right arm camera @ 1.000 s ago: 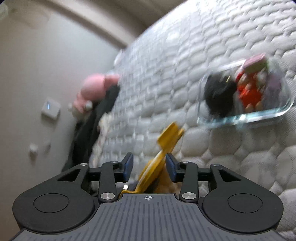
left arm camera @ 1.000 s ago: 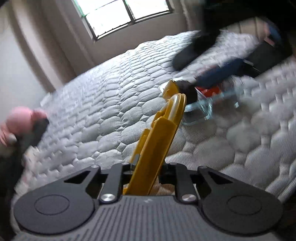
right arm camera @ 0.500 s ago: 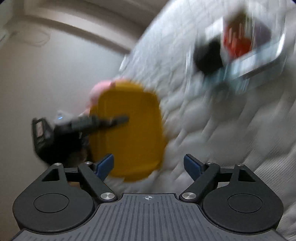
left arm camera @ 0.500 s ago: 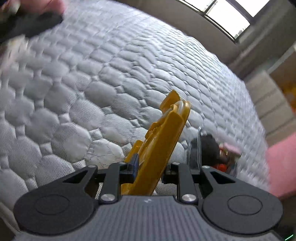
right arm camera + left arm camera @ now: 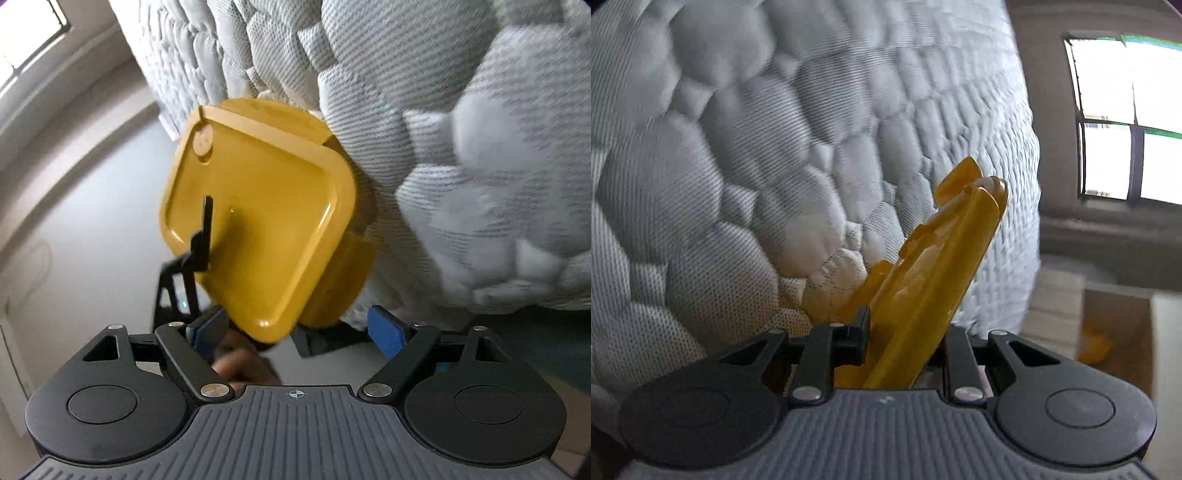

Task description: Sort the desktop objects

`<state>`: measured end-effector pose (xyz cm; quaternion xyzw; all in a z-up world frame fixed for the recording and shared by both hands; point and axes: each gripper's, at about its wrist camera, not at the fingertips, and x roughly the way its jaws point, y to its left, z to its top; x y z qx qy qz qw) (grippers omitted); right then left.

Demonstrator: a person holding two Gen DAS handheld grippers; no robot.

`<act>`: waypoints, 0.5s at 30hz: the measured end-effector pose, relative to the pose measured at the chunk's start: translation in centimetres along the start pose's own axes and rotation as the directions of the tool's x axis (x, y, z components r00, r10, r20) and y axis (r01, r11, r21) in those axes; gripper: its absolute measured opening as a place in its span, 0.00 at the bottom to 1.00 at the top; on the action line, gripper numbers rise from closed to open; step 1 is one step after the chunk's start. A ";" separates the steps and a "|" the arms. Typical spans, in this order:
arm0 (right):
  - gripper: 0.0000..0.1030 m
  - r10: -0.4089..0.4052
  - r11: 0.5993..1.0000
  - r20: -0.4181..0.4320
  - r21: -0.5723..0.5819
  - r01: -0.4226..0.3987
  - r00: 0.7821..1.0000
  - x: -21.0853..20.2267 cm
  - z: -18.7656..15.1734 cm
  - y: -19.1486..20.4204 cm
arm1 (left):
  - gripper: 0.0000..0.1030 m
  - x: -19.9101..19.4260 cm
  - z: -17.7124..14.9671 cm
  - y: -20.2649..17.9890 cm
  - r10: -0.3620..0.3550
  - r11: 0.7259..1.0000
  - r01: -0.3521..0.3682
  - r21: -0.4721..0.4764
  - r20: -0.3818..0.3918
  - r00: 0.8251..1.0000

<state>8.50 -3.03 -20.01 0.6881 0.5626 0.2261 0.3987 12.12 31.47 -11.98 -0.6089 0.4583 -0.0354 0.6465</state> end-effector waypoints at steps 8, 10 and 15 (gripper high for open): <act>0.54 -0.020 0.997 0.097 -0.072 0.027 0.995 1.6 1.0 0.6 | 0.23 2.0 -0.5 4.9 -0.156 0.964 0.125 -0.235 -0.117 0.981; 0.37 -0.001 0.996 0.110 -0.091 0.011 0.994 0.4 1.6 0.8 | 0.23 2.6 -1.7 4.6 -0.147 0.975 0.117 -0.189 -0.149 0.978; 0.17 0.052 0.962 0.187 -0.273 0.001 0.981 -5.1 2.4 3.1 | 0.61 5.0 -5.5 3.1 -0.088 0.995 0.076 -0.056 -0.244 0.966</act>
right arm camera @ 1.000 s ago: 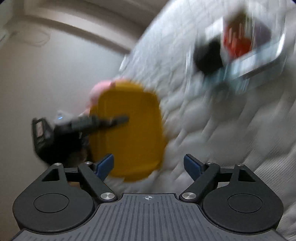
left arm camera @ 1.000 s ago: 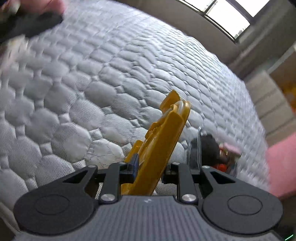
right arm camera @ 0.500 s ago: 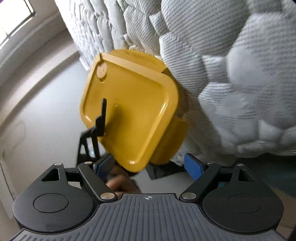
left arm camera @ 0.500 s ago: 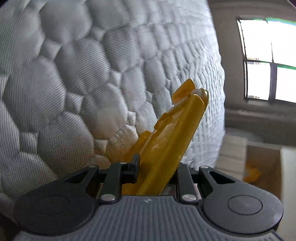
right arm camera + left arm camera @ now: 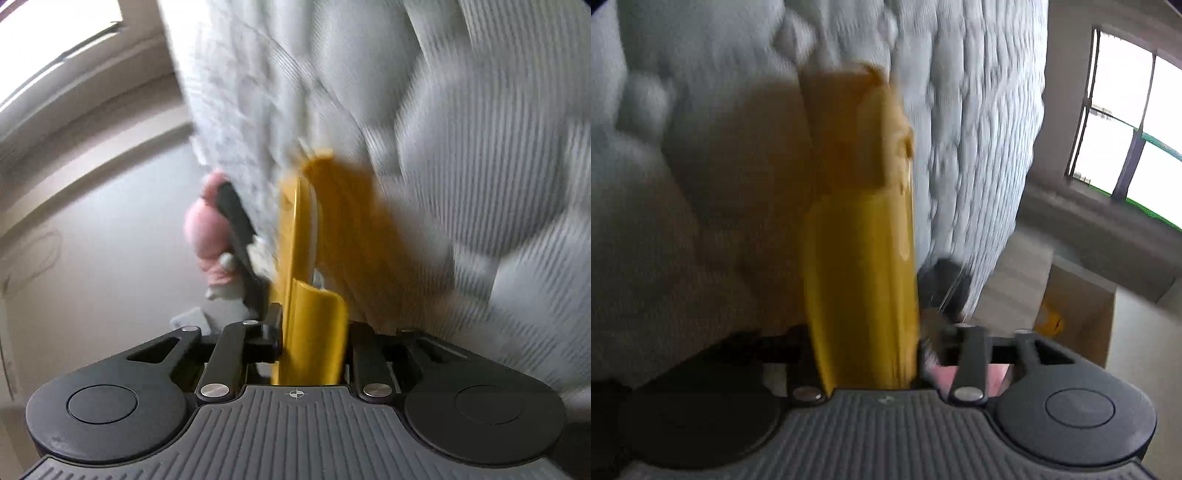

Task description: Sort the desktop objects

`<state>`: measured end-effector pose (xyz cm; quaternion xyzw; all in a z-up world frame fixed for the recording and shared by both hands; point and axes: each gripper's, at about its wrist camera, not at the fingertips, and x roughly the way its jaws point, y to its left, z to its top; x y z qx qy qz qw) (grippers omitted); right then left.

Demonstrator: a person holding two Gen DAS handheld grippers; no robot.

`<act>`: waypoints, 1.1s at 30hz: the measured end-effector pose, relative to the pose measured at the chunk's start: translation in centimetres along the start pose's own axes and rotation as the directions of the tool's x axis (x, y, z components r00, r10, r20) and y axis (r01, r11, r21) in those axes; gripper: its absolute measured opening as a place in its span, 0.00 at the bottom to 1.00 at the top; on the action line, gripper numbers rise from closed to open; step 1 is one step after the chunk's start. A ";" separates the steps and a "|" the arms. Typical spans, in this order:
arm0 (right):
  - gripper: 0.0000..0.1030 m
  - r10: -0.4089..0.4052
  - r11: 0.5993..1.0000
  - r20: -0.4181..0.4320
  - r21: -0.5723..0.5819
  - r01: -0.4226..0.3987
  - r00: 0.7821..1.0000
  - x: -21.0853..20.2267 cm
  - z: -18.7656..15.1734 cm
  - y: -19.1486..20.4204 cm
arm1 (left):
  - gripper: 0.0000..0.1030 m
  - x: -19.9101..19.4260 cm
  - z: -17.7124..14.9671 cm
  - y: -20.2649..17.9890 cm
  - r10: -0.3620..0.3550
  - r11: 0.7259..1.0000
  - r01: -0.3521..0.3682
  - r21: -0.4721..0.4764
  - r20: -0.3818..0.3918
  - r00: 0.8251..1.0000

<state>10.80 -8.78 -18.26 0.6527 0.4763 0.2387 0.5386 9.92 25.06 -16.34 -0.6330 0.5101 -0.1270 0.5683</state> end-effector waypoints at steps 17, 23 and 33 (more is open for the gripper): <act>0.29 -0.161 0.976 0.259 -0.100 0.192 0.952 -19.0 4.9 -3.0 | 0.76 9.4 -7.5 -6.9 0.390 0.747 -0.379 0.546 0.101 0.915; 0.57 -0.219 0.922 0.260 -0.261 0.287 0.940 -18.2 3.5 -1.6 | 0.55 10.3 -9.0 -6.1 0.415 0.708 -0.423 0.566 0.152 0.897; 0.23 -0.202 0.738 0.342 -0.563 0.372 0.918 -21.0 1.3 4.7 | 0.34 8.0 -14.0 -9.4 0.276 0.626 -0.379 0.682 0.261 0.925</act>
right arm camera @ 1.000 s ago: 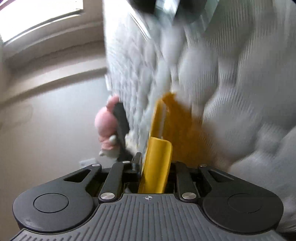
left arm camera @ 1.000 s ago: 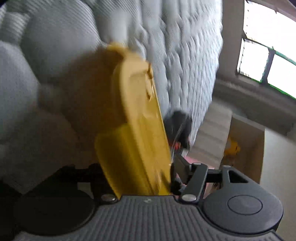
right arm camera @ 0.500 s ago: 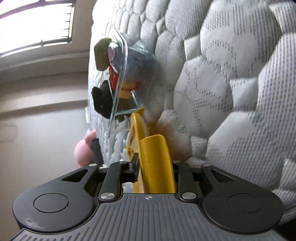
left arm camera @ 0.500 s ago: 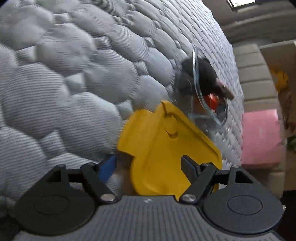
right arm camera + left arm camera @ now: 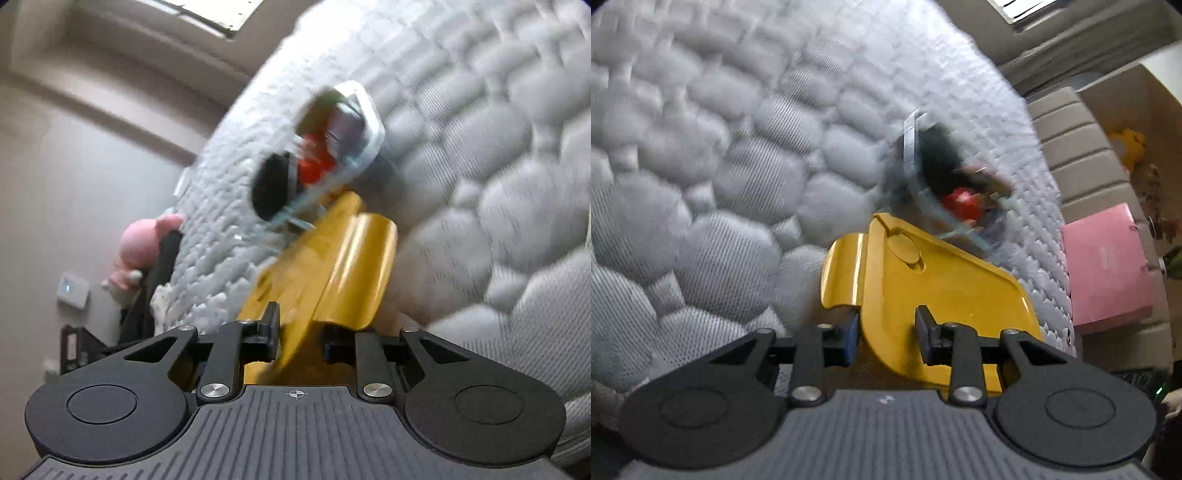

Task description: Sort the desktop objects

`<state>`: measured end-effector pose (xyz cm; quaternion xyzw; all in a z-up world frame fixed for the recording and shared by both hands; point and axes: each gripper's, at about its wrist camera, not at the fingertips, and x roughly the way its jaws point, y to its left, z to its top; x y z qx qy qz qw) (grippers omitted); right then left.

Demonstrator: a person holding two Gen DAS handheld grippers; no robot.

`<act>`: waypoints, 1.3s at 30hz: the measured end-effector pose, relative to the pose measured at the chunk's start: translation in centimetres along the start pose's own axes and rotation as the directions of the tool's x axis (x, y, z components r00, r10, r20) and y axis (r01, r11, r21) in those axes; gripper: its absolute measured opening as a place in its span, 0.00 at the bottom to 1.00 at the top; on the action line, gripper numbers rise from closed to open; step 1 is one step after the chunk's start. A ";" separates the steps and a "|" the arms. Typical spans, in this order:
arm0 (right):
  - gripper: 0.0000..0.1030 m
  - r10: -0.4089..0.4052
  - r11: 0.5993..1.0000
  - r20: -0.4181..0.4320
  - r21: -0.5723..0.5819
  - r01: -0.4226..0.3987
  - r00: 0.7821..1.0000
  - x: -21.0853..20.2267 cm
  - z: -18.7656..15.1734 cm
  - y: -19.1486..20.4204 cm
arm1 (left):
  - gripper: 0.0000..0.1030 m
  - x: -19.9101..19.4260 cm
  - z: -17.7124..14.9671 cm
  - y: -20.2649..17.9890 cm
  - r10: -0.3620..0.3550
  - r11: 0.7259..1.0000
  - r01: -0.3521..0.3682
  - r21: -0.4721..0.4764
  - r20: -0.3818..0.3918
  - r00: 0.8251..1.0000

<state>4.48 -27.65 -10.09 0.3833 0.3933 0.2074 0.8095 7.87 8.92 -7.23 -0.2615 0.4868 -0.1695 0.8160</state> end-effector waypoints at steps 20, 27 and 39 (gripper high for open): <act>0.30 0.138 0.959 0.082 -0.262 -0.112 0.987 -4.3 5.6 4.1 | 0.41 -3.6 3.9 -6.9 -0.030 0.983 -0.012 0.182 0.226 0.974; 0.31 0.135 0.960 0.119 -0.261 -0.100 0.984 1.4 11.5 3.0 | 0.44 2.3 8.8 -7.3 0.067 0.979 -0.113 0.172 0.254 0.965; 0.43 0.132 0.987 0.013 0.087 -0.133 0.991 5.3 12.0 -5.9 | 0.42 7.2 8.5 -6.1 0.135 0.976 -0.147 0.158 0.087 0.987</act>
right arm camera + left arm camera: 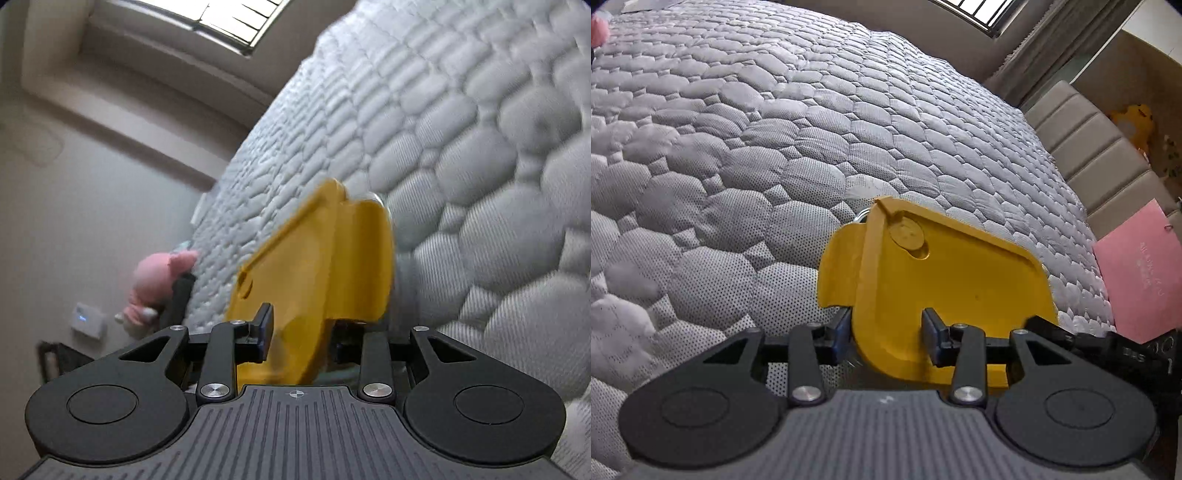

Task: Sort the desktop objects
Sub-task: 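Carry the yellow lid with the left gripper toward the glass container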

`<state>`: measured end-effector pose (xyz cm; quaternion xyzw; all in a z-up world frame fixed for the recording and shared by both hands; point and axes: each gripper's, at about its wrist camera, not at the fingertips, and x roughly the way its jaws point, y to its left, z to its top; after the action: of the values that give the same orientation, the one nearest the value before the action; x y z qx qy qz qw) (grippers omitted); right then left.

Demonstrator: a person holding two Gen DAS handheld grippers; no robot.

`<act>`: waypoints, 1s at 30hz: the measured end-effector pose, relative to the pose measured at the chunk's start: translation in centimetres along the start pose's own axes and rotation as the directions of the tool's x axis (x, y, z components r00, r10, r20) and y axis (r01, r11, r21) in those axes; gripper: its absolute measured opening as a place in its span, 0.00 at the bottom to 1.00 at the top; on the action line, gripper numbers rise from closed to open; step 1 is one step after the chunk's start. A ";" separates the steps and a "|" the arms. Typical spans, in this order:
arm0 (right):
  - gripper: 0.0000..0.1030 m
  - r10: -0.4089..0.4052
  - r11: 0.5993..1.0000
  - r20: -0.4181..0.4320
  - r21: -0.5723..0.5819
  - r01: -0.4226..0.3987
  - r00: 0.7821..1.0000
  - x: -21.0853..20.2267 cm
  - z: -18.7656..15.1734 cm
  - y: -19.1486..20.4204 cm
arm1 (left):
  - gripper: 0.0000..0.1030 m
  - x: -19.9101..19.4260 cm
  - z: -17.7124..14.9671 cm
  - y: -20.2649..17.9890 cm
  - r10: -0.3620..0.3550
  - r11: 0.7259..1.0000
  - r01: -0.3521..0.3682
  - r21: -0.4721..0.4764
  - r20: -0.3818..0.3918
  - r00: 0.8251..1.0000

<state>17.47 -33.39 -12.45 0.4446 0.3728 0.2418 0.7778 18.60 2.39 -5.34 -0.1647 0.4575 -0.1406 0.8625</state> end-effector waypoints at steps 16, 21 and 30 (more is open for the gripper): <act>0.83 -0.245 0.752 0.459 -0.466 0.466 0.854 -4.8 -6.3 6.5 | 0.44 2.1 0.7 0.4 -0.075 0.989 0.064 -0.134 -0.081 0.994; 0.74 -0.318 0.722 0.410 -0.479 0.499 0.855 0.0 -5.9 5.9 | 0.47 0.5 1.5 1.6 -0.084 0.984 0.075 -0.159 -0.046 0.995; 0.69 -0.372 0.618 0.402 -0.565 0.546 0.837 4.3 -5.8 7.2 | 0.49 -4.2 2.5 1.7 -0.057 0.985 0.074 -0.155 0.112 0.992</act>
<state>15.11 -23.84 -9.61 0.0555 0.2652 0.0916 0.9582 18.57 5.93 -1.65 -0.2551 0.4145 -0.1231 0.8648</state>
